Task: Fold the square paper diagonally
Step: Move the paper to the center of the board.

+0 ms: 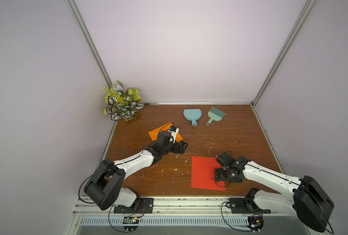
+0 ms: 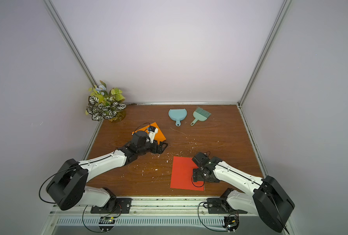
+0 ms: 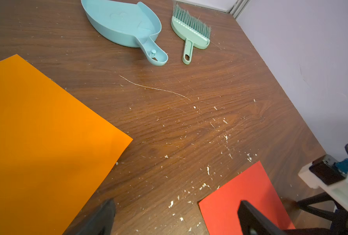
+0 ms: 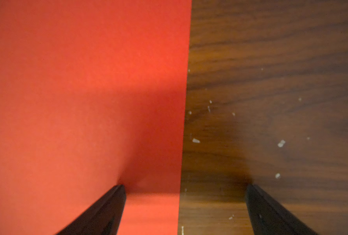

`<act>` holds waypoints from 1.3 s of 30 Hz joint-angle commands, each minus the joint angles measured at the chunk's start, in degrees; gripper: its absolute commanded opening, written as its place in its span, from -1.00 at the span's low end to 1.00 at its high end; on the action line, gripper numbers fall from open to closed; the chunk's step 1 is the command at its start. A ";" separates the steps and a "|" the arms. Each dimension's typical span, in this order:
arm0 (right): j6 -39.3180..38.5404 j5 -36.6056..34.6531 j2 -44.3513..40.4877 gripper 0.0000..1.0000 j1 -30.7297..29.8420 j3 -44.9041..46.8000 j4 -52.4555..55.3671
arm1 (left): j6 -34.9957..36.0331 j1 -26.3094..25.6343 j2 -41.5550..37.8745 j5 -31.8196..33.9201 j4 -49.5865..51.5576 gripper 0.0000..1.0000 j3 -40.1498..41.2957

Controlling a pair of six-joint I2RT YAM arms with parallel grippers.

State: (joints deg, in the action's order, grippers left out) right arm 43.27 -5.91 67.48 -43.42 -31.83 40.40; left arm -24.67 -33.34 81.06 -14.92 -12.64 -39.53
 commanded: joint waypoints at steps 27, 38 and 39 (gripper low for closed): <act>-2.97 -3.68 22.87 0.97 -0.63 -13.15 -11.48 | -5.17 3.48 13.71 -7.11 2.80 0.92 -7.35; -3.94 -2.97 23.56 0.98 -0.61 -13.49 -12.50 | -1.25 3.03 19.03 -9.08 11.92 0.87 -12.77; -4.04 -2.88 23.63 0.98 -0.61 -13.56 -12.55 | -0.88 2.89 19.46 -9.64 12.62 0.87 -13.23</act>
State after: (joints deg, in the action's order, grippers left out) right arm 40.71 -6.39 87.44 -44.07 -46.59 33.63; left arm -27.73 -30.24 99.46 -22.52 -4.05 -51.03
